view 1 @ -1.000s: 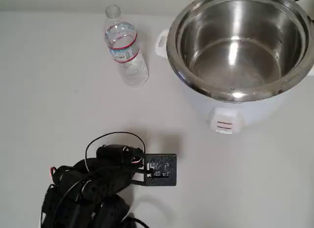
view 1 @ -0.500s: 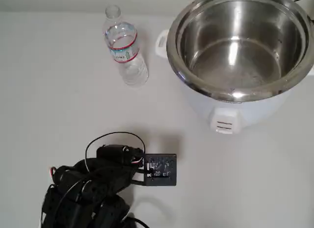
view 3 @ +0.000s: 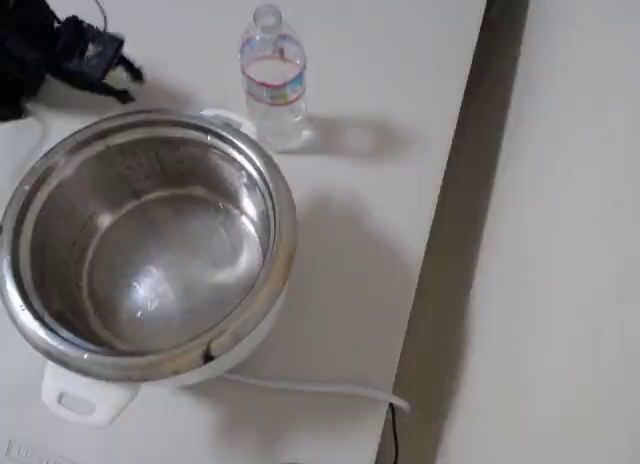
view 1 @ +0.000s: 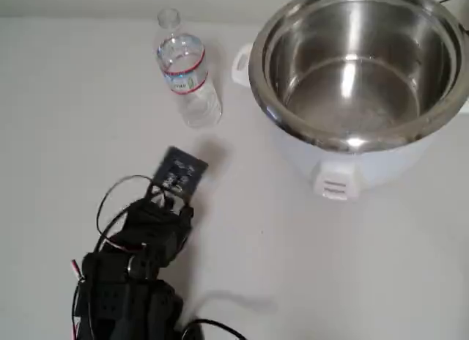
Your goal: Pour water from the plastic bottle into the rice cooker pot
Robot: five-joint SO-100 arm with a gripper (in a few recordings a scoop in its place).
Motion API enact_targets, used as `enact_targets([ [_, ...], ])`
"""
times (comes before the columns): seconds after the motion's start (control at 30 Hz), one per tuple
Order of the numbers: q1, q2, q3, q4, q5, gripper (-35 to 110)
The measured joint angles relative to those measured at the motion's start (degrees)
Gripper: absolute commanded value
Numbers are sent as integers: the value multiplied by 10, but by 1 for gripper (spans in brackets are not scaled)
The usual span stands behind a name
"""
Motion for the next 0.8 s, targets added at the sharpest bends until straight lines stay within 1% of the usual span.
enact_targets([
  [0.2, -7, -144, 0, -276, -104, 33],
  [0.33, 6, -382, -58, -512, -132, 35],
  [0.43, 20, -568, -131, -656, -142, 36],
  [0.5, 26, -677, -173, -723, -149, 38],
  [0.63, 30, -849, -270, -822, -149, 43],
  [0.8, 37, -988, -372, -880, -161, 48],
])
